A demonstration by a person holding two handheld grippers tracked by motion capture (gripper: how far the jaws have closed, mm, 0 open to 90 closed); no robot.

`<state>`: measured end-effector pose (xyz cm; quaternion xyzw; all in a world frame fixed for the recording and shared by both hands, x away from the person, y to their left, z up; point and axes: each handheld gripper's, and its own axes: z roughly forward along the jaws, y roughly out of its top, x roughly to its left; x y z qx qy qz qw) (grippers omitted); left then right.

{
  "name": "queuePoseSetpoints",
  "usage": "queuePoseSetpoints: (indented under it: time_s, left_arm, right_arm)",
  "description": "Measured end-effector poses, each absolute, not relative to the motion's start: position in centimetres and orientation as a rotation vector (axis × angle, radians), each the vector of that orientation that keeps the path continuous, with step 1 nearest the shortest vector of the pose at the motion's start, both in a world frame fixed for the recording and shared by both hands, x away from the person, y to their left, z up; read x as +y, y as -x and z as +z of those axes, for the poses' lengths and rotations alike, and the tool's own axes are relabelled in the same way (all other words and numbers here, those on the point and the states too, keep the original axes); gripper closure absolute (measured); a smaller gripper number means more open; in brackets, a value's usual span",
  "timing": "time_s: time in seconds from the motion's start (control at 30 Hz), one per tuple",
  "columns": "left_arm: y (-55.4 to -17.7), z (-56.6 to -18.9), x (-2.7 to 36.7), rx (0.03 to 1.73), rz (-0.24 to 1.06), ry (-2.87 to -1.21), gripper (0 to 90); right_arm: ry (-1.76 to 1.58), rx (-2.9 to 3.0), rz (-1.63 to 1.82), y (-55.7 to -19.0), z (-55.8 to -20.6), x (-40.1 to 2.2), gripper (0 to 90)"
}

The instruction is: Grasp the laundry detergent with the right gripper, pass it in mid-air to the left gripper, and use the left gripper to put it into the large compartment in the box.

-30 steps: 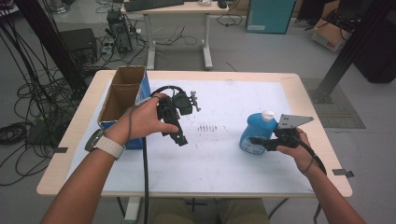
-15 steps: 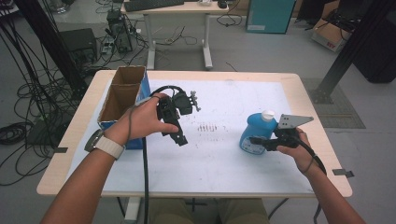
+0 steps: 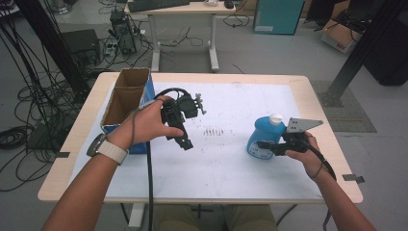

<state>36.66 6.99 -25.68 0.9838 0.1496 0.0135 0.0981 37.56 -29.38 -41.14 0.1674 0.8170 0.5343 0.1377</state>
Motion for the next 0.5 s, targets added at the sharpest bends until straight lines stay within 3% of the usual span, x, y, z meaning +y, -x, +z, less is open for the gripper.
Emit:
queuePoseSetpoints:
  time_s: [0.5]
  left_arm:
    - [-36.64,-25.38,7.14,0.456,0.047,-2.902,9.3]
  right_arm:
    - [-0.486,2.366,1.544,-37.53,-41.11,-29.38,43.4]
